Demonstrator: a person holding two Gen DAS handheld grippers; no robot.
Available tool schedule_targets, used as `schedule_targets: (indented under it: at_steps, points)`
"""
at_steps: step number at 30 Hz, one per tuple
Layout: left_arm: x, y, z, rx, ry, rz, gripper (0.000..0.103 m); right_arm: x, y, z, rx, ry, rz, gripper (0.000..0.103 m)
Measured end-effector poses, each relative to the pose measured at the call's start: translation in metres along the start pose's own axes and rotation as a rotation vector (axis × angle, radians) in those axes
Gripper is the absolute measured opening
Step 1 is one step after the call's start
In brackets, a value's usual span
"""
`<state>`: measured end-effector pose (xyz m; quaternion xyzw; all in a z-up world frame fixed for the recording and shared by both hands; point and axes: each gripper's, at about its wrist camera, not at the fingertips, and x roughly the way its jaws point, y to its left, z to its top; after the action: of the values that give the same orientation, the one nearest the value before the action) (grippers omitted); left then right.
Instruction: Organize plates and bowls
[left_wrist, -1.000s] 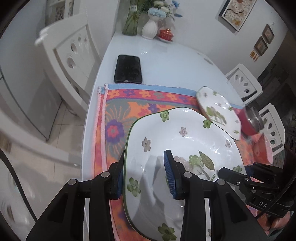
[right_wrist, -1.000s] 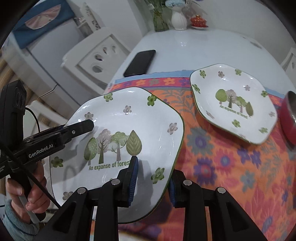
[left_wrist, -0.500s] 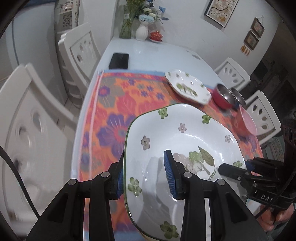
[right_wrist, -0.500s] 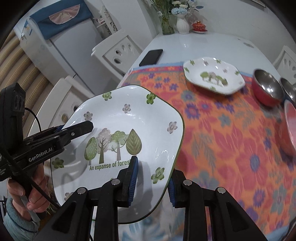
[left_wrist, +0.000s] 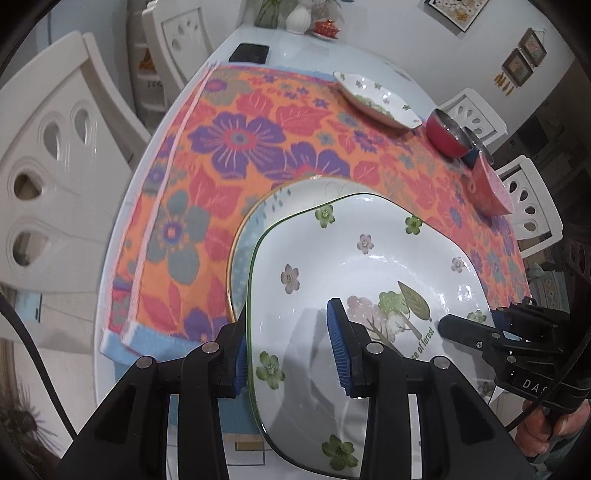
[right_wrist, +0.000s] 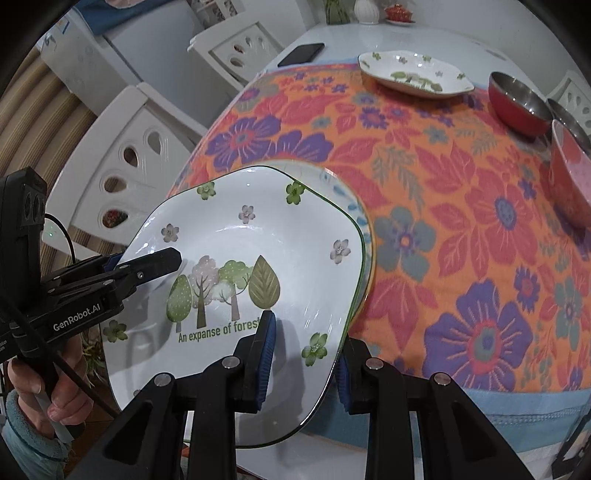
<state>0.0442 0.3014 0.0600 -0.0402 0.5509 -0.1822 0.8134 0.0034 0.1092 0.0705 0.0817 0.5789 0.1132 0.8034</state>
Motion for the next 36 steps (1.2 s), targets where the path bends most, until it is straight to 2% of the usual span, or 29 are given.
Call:
schedule_targets:
  at_steps: [7,18,23,26,29,33,36]
  points:
    - [0.015,0.0,-0.002,0.007,0.029,-0.002,0.033,0.01,-0.005,0.005,0.014,0.022,-0.04,0.028]
    - [0.028,0.001,0.012,0.016,0.047,0.0,0.033,0.018,-0.003,0.023,-0.002,0.008,-0.152,0.028]
    - [0.036,-0.001,0.017,0.016,0.074,-0.003,0.034,0.026,-0.007,0.028,0.006,0.036,-0.203,0.028]
    - [0.033,-0.001,0.02,0.02,0.063,0.004,0.035,0.031,-0.016,0.028,0.046,0.055,-0.171,0.027]
    - [0.031,0.006,0.027,-0.003,0.064,-0.003,0.037,0.031,-0.011,0.029,0.017,0.048,-0.204,0.027]
    - [0.014,0.015,0.037,-0.009,0.016,0.004,0.04,0.032,-0.007,0.033,-0.007,0.056,-0.23,0.027]
    - [0.0,0.028,0.046,-0.027,-0.027,0.038,0.041,0.026,-0.007,0.037,-0.03,0.044,-0.255,0.027]
